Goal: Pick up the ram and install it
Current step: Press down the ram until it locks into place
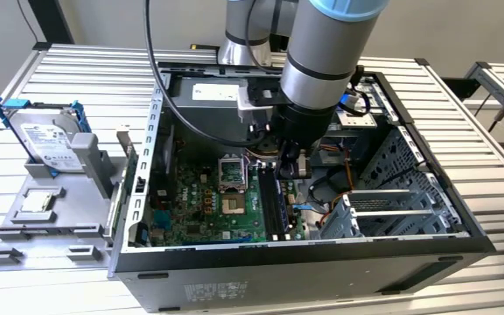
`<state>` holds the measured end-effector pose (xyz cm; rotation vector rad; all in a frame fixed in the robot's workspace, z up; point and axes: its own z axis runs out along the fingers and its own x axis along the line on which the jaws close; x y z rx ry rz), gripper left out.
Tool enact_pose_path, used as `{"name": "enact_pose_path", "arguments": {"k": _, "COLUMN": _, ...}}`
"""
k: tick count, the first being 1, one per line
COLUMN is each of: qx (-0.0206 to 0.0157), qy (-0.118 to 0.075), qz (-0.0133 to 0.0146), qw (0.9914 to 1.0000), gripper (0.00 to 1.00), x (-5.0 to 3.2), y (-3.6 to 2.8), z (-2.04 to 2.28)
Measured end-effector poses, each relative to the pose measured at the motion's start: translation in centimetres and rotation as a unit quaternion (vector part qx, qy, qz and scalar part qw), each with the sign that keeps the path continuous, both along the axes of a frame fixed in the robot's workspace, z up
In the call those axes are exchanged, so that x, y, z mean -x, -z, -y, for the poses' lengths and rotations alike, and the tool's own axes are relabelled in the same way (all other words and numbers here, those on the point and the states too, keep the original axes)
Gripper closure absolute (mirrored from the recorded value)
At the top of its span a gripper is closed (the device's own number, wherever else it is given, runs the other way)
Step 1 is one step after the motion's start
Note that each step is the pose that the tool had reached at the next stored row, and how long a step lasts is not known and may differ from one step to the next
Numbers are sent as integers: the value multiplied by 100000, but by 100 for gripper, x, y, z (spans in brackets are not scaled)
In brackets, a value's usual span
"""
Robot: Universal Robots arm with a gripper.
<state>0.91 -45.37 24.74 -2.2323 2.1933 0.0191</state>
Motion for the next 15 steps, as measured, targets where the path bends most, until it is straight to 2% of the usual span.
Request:
{"name": "enact_pose_path", "arguments": {"k": 8, "qx": 4, "qy": -302, "qz": 7, "qw": 100000, "gripper": 100, "x": 4, "y": 3, "z": 4}}
{"name": "enact_pose_path", "arguments": {"k": 11, "qx": 26, "qy": -505, "qz": 174, "qw": 99999, "gripper": 100, "x": 5, "y": 15, "z": 4}}
{"name": "enact_pose_path", "arguments": {"k": 15, "qx": 35, "qy": -438, "qz": 195, "qw": 99999, "gripper": 100, "x": -5, "y": 46, "z": 4}}
